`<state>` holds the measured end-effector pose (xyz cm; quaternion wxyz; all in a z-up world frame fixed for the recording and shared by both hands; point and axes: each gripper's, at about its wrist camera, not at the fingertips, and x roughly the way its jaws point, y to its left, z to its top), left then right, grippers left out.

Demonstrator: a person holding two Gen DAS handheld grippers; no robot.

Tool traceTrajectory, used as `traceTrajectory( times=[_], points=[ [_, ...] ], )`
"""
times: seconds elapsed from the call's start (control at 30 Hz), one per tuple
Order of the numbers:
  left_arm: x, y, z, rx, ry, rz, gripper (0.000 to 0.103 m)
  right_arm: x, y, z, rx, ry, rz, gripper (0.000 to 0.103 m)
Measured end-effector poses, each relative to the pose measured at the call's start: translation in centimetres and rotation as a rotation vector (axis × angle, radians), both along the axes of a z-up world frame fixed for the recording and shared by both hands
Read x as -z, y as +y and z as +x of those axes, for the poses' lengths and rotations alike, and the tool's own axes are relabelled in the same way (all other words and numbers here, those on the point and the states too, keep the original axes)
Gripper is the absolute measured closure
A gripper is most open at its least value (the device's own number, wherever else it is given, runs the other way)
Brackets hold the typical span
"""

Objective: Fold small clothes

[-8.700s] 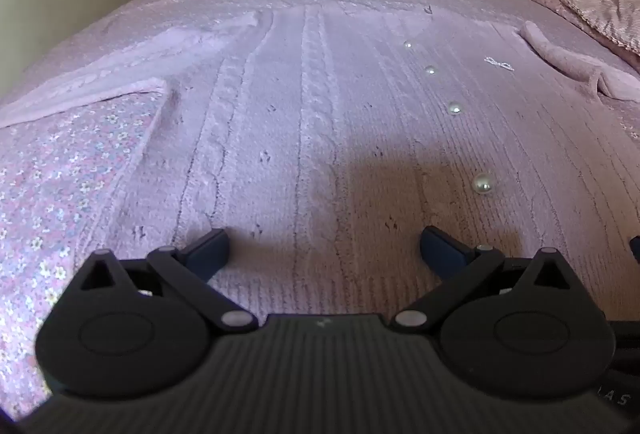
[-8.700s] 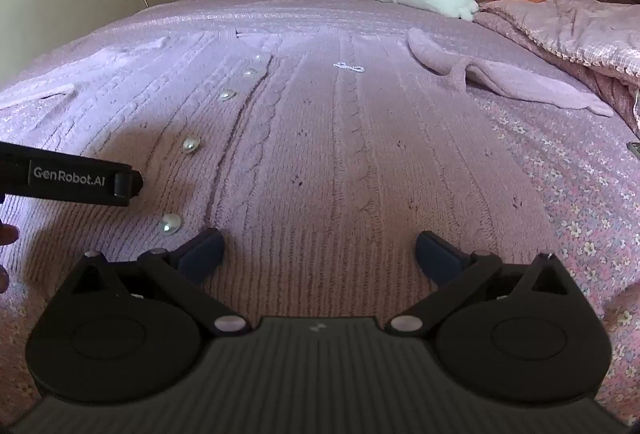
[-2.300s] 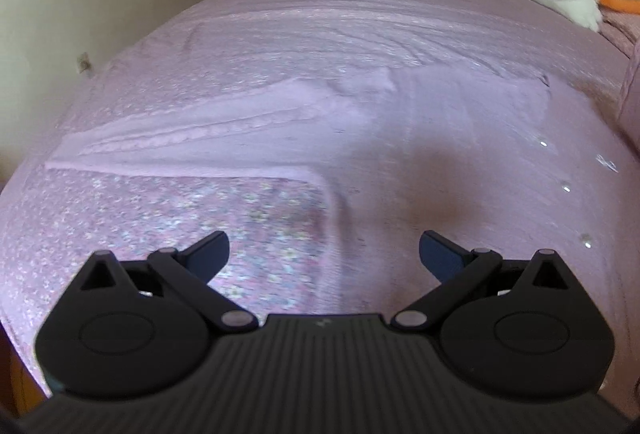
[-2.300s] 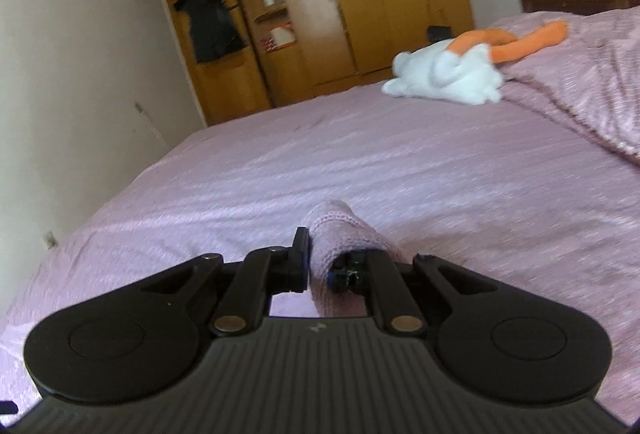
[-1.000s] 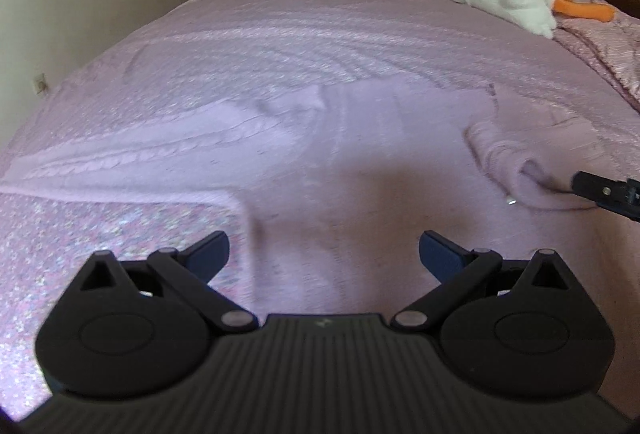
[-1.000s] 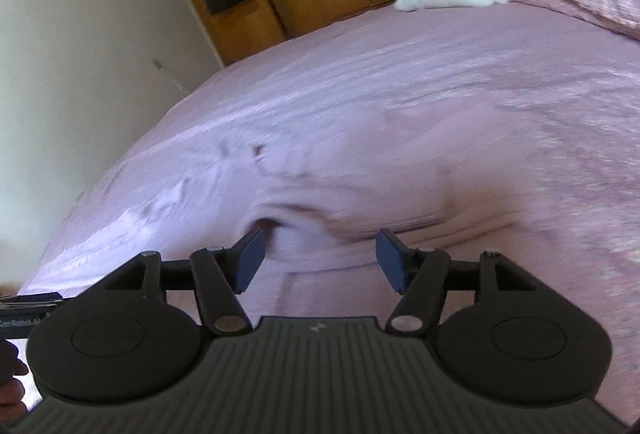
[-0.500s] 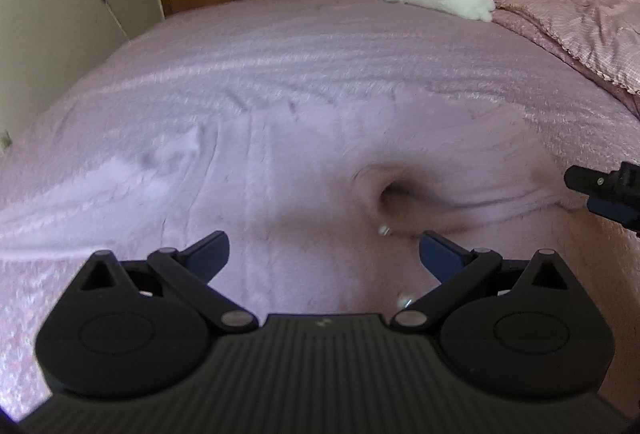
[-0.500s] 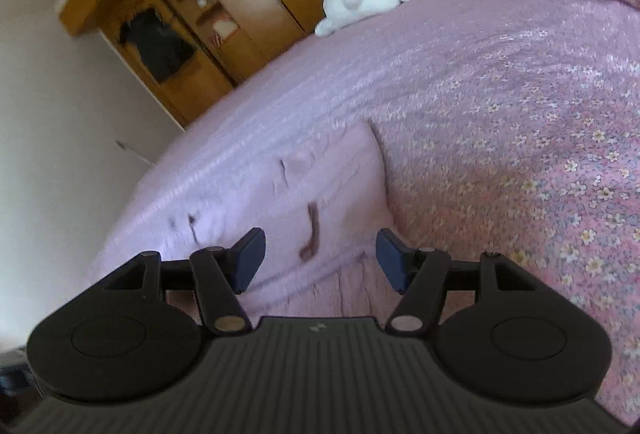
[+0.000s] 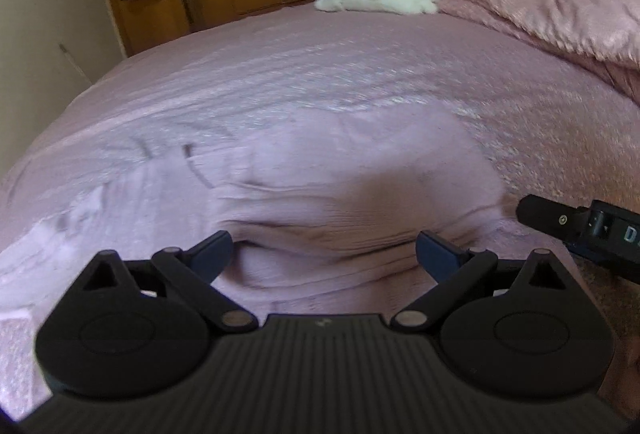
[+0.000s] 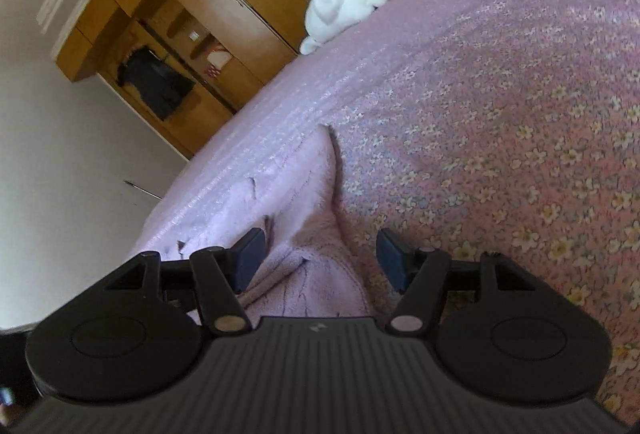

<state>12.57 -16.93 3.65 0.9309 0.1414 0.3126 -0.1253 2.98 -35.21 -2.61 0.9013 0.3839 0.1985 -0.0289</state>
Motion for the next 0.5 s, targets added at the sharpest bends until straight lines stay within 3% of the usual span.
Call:
traceTrajectory(
  times=[0.07, 0.2, 0.5],
  points=[
    [0.5, -1.2, 0.5, 0.020, -0.008, 0.031, 0.006, 0.3, 0.0, -0.3, -0.002, -0.022, 0.004, 0.034],
    [1.4, -3.0, 1.1, 0.049, -0.009, 0.090, 0.028, 0.6, -0.2, -0.2, -0.001, -0.039, 0.012, 0.034],
    [2.8, -3.7, 1.3, 0.119, 0.036, 0.069, 0.033, 0.7, 0.0, -0.4, -0.004, -0.054, 0.008, 0.034]
  ],
)
